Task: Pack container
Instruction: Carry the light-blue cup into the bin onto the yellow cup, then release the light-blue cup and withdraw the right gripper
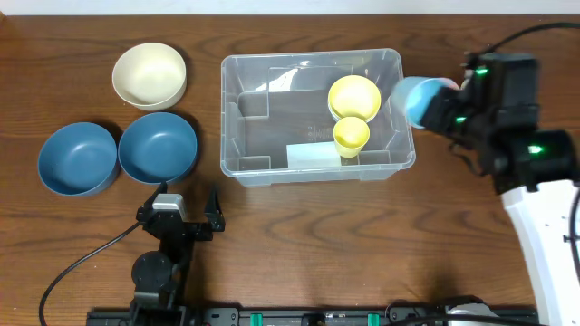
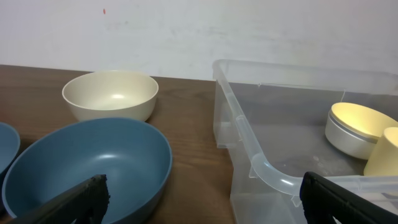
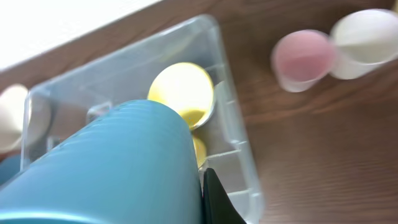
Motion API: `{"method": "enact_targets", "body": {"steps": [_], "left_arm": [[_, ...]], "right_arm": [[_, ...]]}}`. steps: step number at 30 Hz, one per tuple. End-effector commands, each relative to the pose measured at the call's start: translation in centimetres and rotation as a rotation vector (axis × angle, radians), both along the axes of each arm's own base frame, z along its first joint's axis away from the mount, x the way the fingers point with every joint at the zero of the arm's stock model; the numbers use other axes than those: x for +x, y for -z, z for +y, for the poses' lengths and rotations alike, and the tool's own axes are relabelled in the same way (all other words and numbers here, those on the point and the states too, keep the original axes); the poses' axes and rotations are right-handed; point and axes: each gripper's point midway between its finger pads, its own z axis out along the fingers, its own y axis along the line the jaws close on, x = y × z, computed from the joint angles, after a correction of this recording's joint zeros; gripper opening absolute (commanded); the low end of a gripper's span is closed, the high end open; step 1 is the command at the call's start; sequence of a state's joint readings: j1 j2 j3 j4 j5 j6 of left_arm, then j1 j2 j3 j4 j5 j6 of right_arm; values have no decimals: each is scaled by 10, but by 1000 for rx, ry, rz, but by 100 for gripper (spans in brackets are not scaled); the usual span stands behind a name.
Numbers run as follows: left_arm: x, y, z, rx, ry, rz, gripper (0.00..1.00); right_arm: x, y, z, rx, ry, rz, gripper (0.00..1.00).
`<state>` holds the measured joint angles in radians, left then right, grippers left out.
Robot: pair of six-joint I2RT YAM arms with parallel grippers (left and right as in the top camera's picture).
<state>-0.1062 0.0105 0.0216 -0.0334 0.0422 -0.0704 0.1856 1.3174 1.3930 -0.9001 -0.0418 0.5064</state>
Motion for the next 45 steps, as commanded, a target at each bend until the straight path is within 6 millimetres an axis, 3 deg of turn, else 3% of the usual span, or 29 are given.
{"method": "enact_targets", "body": {"steps": [1,9,18,31,45], "left_arm": [[0,17,5,21,-23,49,98],[0,17,5,21,-23,49,98],[0,17,5,21,-23,49,98],[0,17,5,21,-23,49,98],[0,17,5,21,-23,48,98]], "right_arm": [[7,17,20,-45,-2,33,1],[22,74,67,-96,-73,146,1],[30,119,73,-127,-66,248,1],[19,131,61,-182,-37,312,1],[17,135,64,-189,-63,317,1]]}}
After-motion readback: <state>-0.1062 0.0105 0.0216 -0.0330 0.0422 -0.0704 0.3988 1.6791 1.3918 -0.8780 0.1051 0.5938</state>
